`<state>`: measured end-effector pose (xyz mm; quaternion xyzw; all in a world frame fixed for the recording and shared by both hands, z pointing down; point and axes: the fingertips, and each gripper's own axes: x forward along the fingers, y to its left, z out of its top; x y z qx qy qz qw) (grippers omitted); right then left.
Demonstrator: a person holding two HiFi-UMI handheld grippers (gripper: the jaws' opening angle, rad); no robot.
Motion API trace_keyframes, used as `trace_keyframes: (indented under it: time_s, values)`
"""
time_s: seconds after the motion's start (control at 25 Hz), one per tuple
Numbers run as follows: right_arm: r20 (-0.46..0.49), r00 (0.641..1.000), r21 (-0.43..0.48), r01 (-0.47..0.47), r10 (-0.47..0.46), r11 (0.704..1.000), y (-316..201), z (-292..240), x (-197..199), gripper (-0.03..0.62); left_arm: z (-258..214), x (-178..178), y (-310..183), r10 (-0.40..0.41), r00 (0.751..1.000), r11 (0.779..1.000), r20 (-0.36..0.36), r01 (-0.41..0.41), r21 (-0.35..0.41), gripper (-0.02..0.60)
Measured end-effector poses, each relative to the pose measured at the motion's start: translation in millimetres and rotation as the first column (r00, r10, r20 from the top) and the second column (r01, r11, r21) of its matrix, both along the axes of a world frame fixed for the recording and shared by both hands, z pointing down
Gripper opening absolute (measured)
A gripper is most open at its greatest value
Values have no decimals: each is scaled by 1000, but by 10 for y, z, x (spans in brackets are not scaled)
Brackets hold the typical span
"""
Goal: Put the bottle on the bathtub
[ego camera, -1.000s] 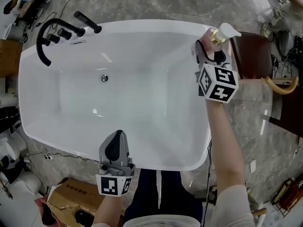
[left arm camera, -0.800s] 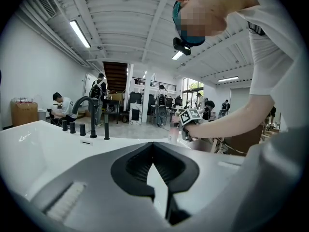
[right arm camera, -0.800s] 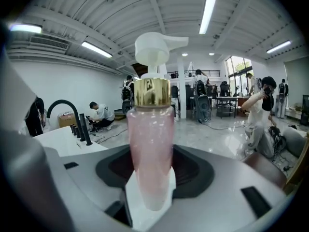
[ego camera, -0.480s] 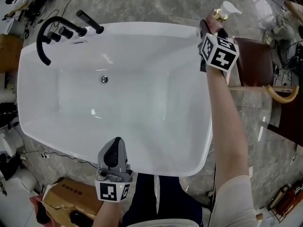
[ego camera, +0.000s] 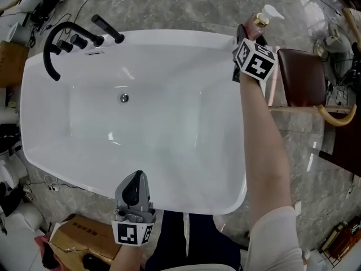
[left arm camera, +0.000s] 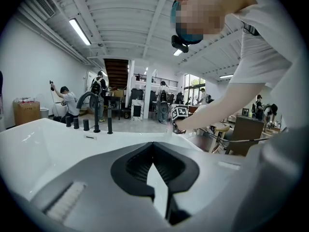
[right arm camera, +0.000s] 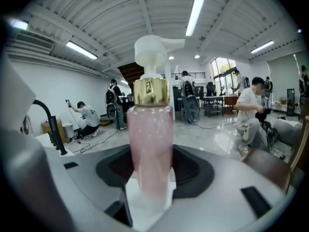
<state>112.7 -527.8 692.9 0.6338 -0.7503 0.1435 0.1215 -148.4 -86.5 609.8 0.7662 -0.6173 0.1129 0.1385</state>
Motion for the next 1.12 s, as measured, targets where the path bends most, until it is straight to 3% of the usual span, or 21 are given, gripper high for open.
trace_keyframes:
  time_s: [0.16, 0.68, 0.84, 1.12]
  values:
    - [-54, 999, -1, 7, -7, 1000, -9, -3, -79, 219, 43, 23, 44, 7, 1000, 1000, 0, -7, -11, 9]
    - [-39, 999, -23, 20, -20, 1000, -12, 15, -87, 224, -37, -168, 26, -27, 999, 1000, 22, 27, 1, 9]
    - [39, 998, -26, 40, -39, 999, 32, 32, -73, 316, -29, -178, 55, -34, 999, 999, 14, 34, -7, 9]
    - [-47, 998, 31, 43, -41, 999, 282, -78, 19, 325, -49, -44, 13, 6, 1000, 1000, 7, -6, 1, 9]
